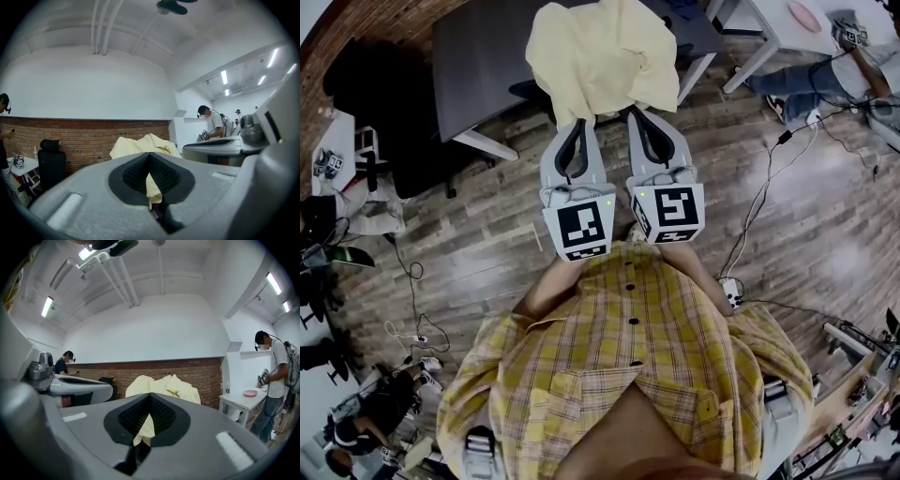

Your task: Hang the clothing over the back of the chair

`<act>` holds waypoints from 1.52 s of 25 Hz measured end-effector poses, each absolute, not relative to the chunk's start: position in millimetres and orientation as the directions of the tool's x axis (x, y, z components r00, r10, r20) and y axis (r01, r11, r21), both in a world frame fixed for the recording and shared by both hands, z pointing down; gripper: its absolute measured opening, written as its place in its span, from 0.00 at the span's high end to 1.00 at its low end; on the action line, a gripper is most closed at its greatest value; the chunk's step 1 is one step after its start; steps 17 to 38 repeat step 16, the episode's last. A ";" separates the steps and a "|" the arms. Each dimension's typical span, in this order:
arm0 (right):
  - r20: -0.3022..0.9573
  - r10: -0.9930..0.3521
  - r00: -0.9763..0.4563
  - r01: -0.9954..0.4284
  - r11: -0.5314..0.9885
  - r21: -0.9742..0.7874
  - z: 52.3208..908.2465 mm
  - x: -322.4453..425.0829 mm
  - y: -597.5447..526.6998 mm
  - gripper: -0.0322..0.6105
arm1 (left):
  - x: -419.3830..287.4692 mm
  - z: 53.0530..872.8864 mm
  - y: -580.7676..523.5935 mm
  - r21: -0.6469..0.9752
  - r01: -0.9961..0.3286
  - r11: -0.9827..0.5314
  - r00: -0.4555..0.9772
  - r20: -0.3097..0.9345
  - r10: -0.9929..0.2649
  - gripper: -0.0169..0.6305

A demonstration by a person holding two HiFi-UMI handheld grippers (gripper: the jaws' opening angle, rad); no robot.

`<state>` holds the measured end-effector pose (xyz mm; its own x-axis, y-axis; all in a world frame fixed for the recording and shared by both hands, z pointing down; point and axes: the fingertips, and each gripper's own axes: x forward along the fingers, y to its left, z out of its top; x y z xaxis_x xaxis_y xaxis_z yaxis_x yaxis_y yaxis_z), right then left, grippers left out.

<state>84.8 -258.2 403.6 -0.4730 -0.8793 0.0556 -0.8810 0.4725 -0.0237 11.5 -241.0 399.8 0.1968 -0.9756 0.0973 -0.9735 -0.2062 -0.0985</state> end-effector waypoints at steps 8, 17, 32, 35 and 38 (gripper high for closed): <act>0.068 -0.882 -0.467 -0.884 0.466 -0.031 411.9 90.2 -256.7 0.96 | 18.6 406.0 -235.3 -0.079 -0.970 -0.229 0.220 0.108 -0.970 0.97; 0.074 -0.879 -0.471 -0.882 0.471 -0.026 420.4 91.2 -261.7 0.96 | 12.7 416.2 -241.1 -0.075 -0.973 -0.217 0.208 0.117 -0.971 0.97; 0.074 -0.879 -0.471 -0.882 0.471 -0.026 420.4 91.2 -261.7 0.96 | 12.7 416.2 -241.1 -0.075 -0.973 -0.217 0.208 0.117 -0.971 0.97; 0.074 -0.879 -0.471 -0.882 0.471 -0.026 420.4 91.2 -261.7 0.96 | 12.7 416.2 -241.1 -0.075 -0.973 -0.217 0.208 0.117 -0.971 0.97; 0.074 -0.879 -0.471 -0.882 0.471 -0.026 420.4 91.2 -261.7 0.96 | 12.7 416.2 -241.1 -0.075 -0.973 -0.217 0.208 0.117 -0.971 0.97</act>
